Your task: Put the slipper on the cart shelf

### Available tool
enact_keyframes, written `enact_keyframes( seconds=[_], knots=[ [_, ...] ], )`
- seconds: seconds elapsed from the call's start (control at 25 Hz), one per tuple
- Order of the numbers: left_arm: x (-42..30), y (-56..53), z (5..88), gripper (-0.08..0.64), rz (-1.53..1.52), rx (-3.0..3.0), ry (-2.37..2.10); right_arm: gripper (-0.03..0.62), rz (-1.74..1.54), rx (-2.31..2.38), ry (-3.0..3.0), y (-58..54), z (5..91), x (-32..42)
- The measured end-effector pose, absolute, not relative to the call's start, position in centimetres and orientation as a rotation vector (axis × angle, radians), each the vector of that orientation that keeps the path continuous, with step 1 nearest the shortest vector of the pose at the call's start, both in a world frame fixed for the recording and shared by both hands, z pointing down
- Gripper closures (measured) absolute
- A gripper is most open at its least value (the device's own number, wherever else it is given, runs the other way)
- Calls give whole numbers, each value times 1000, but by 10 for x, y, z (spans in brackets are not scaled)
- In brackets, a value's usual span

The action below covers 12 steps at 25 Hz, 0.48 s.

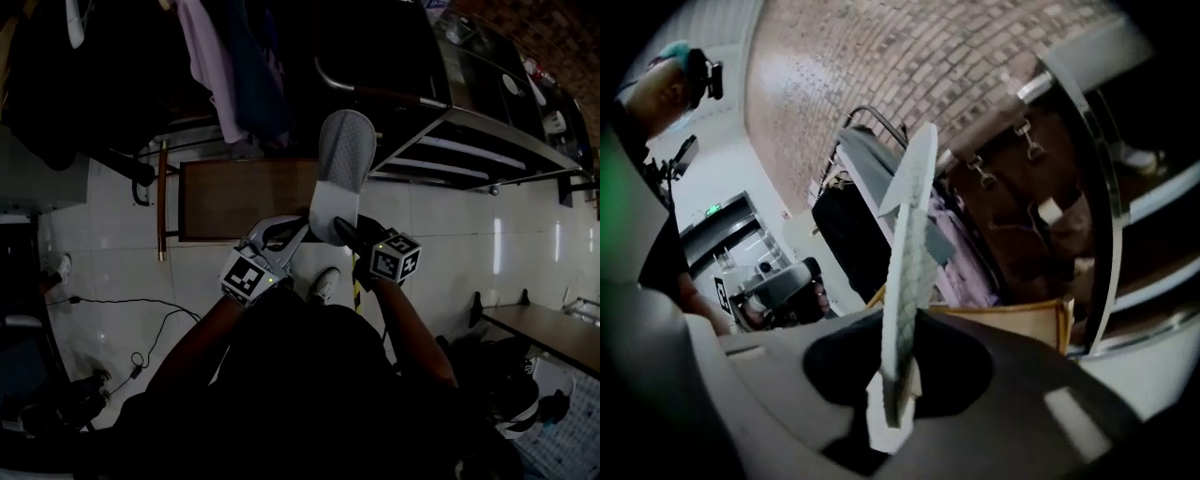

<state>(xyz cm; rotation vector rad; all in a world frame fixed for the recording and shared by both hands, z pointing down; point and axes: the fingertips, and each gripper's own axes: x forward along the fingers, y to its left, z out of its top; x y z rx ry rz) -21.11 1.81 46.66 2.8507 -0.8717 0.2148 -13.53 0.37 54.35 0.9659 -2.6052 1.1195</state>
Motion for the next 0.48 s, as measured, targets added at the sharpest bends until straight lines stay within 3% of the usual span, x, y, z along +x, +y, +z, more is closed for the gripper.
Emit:
enact_keyframes(
  seconds=[0.48],
  knots=[
    [-158, 21, 391, 558, 116, 2929, -749, 525, 353, 1234, -2776, 8, 390, -88]
  ],
)
